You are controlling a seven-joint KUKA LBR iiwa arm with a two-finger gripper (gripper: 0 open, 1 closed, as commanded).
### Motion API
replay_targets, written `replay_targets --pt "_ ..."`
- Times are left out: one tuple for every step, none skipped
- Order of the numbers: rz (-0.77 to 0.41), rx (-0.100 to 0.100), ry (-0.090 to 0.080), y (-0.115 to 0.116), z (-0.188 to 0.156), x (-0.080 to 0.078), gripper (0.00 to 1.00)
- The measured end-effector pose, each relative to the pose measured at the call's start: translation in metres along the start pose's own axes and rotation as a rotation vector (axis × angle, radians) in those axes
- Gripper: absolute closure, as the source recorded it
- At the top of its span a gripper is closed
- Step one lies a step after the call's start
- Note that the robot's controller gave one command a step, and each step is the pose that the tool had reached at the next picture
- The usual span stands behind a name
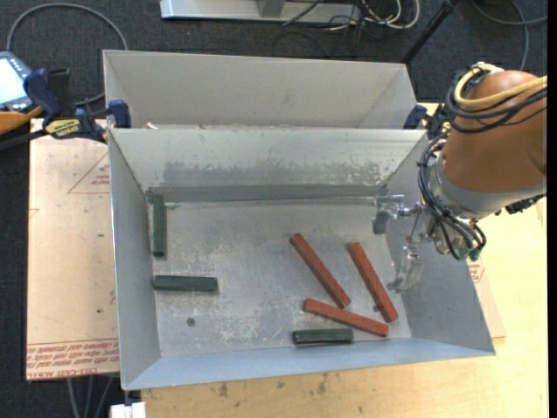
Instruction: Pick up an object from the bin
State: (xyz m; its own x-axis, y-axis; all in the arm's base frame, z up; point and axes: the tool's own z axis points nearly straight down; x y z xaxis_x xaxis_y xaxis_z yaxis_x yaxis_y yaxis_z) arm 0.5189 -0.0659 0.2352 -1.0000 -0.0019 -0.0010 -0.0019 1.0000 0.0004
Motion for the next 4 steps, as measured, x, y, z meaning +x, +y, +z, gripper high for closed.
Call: replay_targets --pt "0.140 -0.002 0.007 0.014 0.157 -0.029 0.00" --pt "-0.178 -0.001 -0.002 0.023 0.164 -0.015 0.00" --pt "-0.101 0.000 -0.004 0.040 0.162 0.026 0.00" --pt "0.304 -0.001 -0.001 0.070 0.164 0.025 0.00"
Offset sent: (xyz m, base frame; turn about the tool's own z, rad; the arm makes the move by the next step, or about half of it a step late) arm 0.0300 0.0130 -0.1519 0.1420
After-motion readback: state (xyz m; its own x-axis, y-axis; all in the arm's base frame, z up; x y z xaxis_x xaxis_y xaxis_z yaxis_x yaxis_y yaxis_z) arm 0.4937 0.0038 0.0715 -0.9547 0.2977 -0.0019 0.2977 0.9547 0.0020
